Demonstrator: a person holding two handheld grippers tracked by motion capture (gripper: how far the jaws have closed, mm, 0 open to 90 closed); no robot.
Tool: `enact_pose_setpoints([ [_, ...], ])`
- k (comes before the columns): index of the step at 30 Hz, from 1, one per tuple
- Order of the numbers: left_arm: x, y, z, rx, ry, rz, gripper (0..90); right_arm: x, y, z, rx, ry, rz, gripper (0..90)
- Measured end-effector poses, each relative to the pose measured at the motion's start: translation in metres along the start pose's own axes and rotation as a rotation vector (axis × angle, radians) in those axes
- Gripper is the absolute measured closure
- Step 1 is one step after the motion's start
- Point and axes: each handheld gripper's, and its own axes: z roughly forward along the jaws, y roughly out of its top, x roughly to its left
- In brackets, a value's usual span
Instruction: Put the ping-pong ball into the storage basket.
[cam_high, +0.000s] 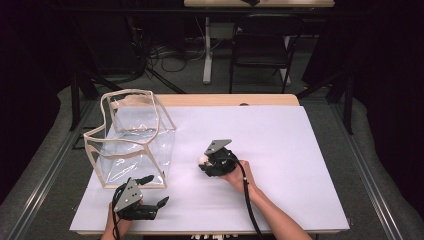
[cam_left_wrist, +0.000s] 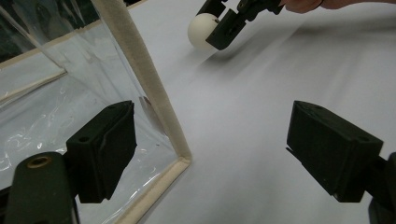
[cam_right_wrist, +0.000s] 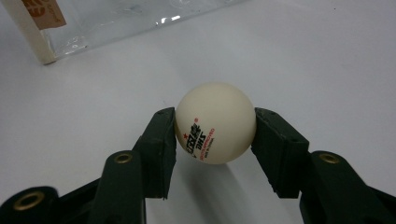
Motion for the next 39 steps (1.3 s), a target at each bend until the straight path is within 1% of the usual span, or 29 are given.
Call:
enact_pose_setpoints([
  [4,0.0,0.0,0.0,0.0,-0.005,0.001,16.0,0.001,0.002,-0.005,-0.004,-0.007,-0.009,50.0],
  [14,-0.001,0.0,-0.001,0.002,-0.004,-0.001,16.0,0.0,0.012,-0.022,-0.041,-0.033,-0.021,50.0],
  [17,-0.001,0.0,0.0,0.001,-0.004,-0.002,16.1,-0.001,0.015,-0.03,-0.05,-0.031,-0.019,50.0],
  [23,-0.001,0.0,0.0,0.002,-0.008,-0.001,16.0,0.001,0.023,-0.041,-0.071,-0.033,-0.04,50.0],
  [27,-0.001,0.001,0.002,0.006,-0.003,0.0,16.0,0.002,0.025,-0.045,-0.071,-0.037,-0.052,50.0],
  [31,-0.001,0.001,0.003,0.003,-0.009,0.004,16.0,0.002,0.026,-0.048,-0.07,-0.026,-0.056,50.1],
  [39,-0.001,0.001,0.004,0.006,-0.008,-0.001,16.1,0.001,0.029,-0.053,-0.079,-0.021,-0.049,50.1],
])
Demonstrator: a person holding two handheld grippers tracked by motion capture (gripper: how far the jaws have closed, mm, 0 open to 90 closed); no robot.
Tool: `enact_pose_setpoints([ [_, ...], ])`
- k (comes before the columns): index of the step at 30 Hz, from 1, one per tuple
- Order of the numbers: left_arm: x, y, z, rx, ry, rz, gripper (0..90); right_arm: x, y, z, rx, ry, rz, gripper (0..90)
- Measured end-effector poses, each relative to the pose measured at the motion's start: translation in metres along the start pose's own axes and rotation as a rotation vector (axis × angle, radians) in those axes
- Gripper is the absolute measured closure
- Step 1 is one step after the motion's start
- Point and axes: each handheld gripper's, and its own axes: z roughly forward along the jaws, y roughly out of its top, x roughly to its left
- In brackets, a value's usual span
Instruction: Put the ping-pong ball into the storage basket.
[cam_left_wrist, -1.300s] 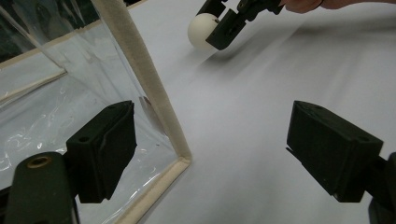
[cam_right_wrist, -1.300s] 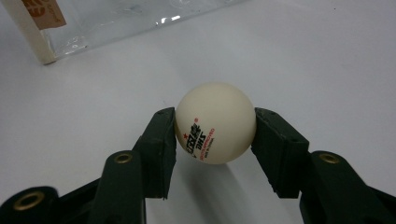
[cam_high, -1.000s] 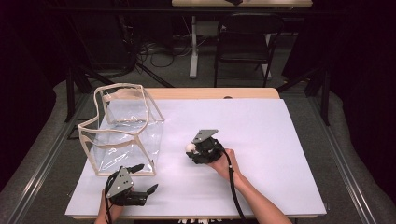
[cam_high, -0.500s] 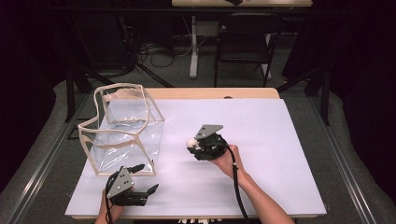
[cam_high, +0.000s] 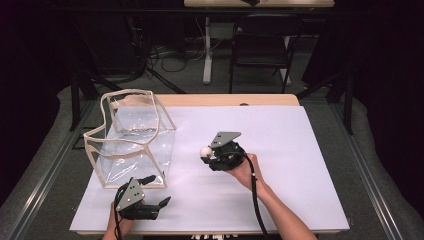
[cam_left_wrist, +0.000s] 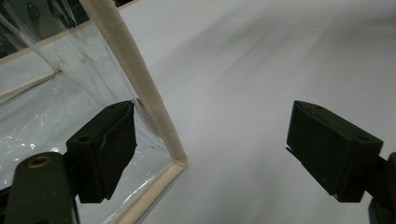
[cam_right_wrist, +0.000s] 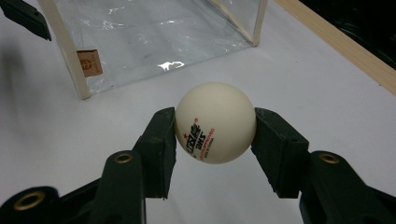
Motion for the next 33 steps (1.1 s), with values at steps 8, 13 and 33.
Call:
enact_pose_setpoints([
  [8,0.001,0.0,0.001,0.002,0.005,-0.004,16.1,-0.003,0.002,-0.004,-0.006,0.003,0.011,50.3],
  [13,0.0,0.0,0.003,0.013,0.009,-0.003,16.1,-0.005,0.004,-0.008,-0.012,-0.003,0.021,50.3],
  [33,0.002,-0.001,0.003,0.01,0.011,-0.003,16.1,-0.014,0.03,-0.017,-0.031,0.044,0.033,50.4],
])
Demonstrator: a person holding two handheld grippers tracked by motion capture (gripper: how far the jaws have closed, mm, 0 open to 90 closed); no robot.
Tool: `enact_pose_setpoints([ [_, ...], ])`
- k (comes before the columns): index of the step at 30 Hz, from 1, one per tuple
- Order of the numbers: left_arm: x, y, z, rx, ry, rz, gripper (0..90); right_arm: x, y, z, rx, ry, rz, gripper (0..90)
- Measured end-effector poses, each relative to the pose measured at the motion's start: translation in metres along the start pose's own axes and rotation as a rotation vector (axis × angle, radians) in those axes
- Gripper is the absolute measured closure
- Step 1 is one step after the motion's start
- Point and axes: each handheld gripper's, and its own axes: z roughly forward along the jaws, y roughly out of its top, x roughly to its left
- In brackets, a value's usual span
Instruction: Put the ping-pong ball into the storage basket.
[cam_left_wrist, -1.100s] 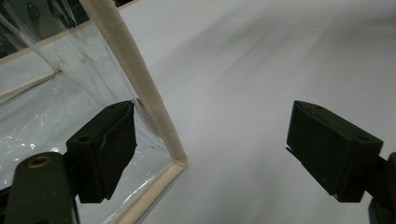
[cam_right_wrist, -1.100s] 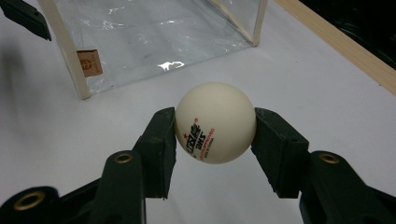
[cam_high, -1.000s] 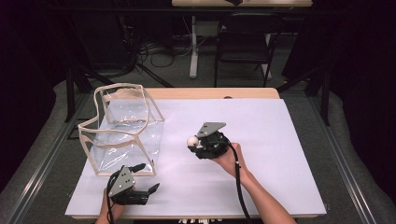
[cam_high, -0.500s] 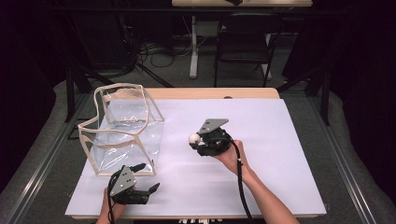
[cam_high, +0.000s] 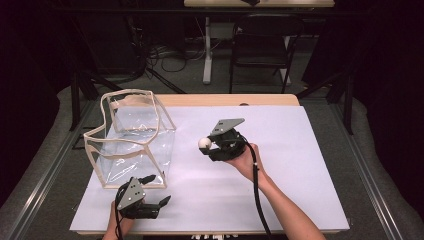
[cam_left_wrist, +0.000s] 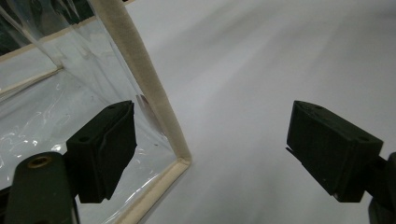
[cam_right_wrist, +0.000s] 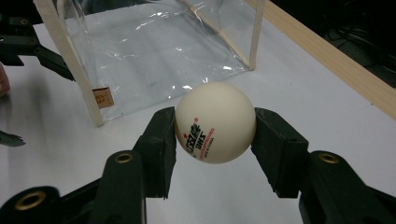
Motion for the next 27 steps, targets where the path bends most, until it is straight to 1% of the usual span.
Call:
enact_pose_setpoints([
  [7,0.0,0.0,0.001,-0.004,-0.006,-0.001,16.1,-0.004,0.013,-0.003,0.005,-0.025,-0.019,50.4],
  [11,-0.001,0.001,0.0,-0.007,-0.013,0.004,16.1,-0.006,0.018,-0.002,0.008,-0.03,-0.019,50.4],
  [15,-0.002,0.001,0.001,-0.006,-0.012,0.006,16.1,-0.01,0.027,-0.003,-0.002,-0.035,-0.02,50.4],
  [23,0.001,0.0,0.002,-0.004,-0.013,-0.004,16.1,-0.012,0.033,-0.004,-0.002,-0.042,-0.022,50.4],
  [27,0.0,0.001,0.001,-0.007,-0.013,0.003,16.1,-0.014,0.033,-0.004,-0.001,-0.05,-0.021,50.4],
])
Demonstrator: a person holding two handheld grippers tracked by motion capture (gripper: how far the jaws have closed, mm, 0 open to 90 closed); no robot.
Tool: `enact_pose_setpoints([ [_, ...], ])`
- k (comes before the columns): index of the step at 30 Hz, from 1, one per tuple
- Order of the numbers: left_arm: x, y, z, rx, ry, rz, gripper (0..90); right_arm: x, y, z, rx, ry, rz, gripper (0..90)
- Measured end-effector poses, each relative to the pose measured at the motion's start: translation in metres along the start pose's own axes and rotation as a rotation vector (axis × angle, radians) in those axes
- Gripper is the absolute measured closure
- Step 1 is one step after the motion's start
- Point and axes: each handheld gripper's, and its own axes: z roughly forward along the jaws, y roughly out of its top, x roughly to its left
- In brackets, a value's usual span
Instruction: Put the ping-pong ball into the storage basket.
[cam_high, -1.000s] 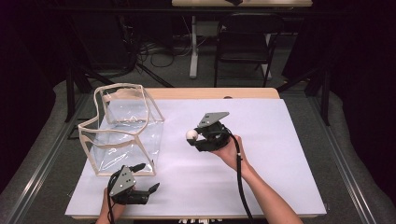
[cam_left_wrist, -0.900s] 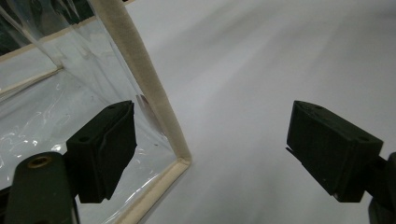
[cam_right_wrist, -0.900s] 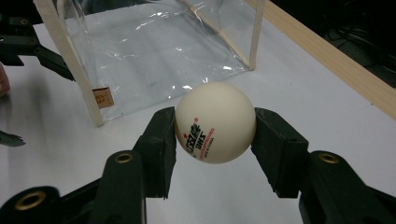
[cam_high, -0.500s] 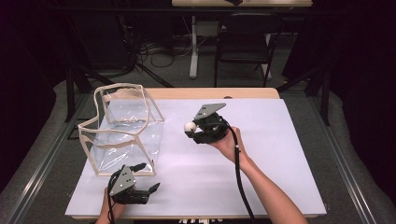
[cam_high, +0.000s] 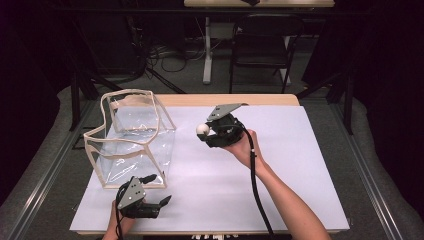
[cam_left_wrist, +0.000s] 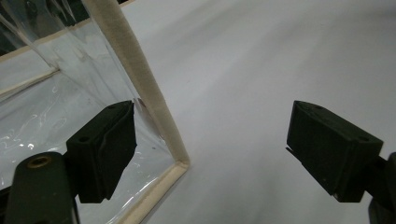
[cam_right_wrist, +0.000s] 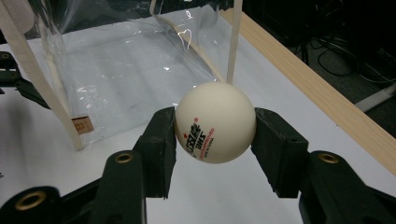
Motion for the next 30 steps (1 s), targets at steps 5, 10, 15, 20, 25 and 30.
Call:
enact_pose_setpoints([
  [5,-0.001,0.0,0.0,0.002,0.0,0.001,16.1,-0.002,0.003,-0.001,-0.003,-0.007,0.003,50.5],
  [10,0.0,0.0,0.0,0.003,0.001,0.0,16.1,-0.003,0.006,-0.003,-0.004,-0.013,-0.002,50.4],
  [15,0.0,0.0,0.001,0.003,0.002,-0.002,16.0,-0.006,0.01,-0.004,-0.007,-0.015,-0.003,50.4],
  [20,0.0,-0.001,0.0,0.001,0.004,-0.006,16.1,-0.007,0.015,-0.005,-0.008,-0.023,-0.008,50.4],
  [25,0.0,0.0,0.0,0.0,0.003,0.0,16.1,-0.009,0.021,-0.007,-0.008,-0.028,-0.012,50.4],
  [30,0.0,0.0,-0.001,0.0,0.004,-0.001,16.1,-0.008,0.026,-0.006,-0.002,-0.031,-0.021,50.4],
])
